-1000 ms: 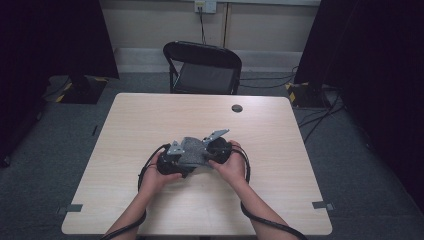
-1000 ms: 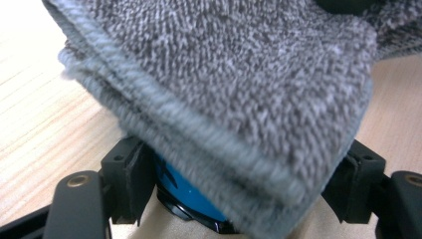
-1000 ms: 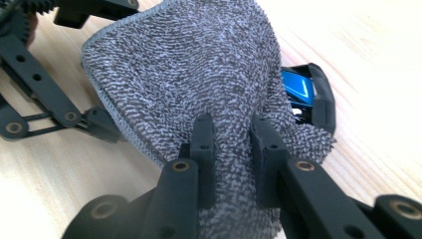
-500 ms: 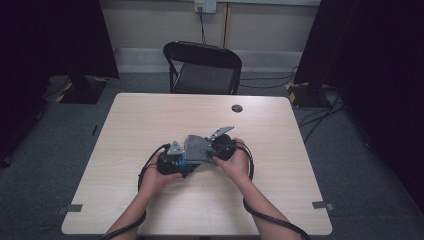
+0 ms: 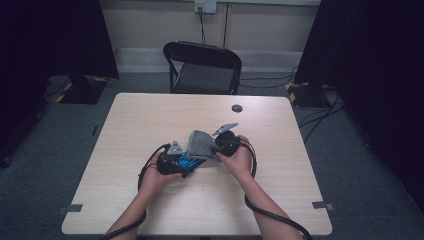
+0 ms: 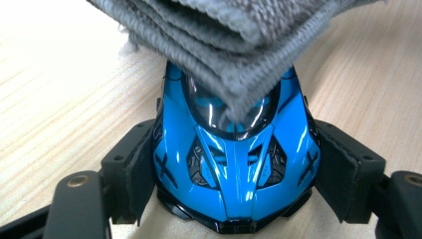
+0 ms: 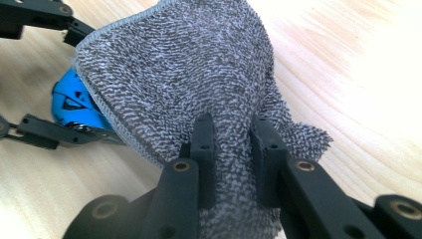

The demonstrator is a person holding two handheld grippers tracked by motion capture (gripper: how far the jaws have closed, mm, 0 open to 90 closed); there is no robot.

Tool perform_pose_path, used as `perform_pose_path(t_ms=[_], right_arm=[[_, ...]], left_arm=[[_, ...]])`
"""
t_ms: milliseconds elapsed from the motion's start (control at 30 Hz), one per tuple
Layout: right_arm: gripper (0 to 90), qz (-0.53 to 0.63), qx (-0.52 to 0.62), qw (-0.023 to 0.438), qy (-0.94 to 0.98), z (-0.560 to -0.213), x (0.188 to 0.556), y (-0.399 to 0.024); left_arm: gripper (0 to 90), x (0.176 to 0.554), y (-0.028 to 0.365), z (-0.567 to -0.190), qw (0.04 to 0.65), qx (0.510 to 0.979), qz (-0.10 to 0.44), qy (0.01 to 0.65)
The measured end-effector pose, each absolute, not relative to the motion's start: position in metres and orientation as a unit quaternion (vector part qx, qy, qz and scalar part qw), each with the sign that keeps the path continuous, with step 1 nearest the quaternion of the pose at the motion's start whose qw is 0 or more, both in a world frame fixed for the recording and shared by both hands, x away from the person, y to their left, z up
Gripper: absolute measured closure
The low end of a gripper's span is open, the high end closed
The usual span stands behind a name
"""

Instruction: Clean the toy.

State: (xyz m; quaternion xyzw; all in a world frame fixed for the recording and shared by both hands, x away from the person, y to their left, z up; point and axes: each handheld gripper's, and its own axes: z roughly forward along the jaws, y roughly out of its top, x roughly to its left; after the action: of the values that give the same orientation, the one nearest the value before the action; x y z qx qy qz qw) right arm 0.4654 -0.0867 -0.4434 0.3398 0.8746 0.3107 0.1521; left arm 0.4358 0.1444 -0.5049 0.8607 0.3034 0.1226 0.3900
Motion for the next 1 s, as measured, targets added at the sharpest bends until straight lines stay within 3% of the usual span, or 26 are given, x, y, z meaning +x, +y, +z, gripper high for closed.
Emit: perform_pose_path(t_ms=[1000], right_arm=[[75.5, 0.308, 0.381, 0.159, 0.857, -0.444, 0.479, -0.112]], left_arm=[[25.3, 0.436, 0.144, -0.505, 0.39, 0.861, 0.123, 0.303]])
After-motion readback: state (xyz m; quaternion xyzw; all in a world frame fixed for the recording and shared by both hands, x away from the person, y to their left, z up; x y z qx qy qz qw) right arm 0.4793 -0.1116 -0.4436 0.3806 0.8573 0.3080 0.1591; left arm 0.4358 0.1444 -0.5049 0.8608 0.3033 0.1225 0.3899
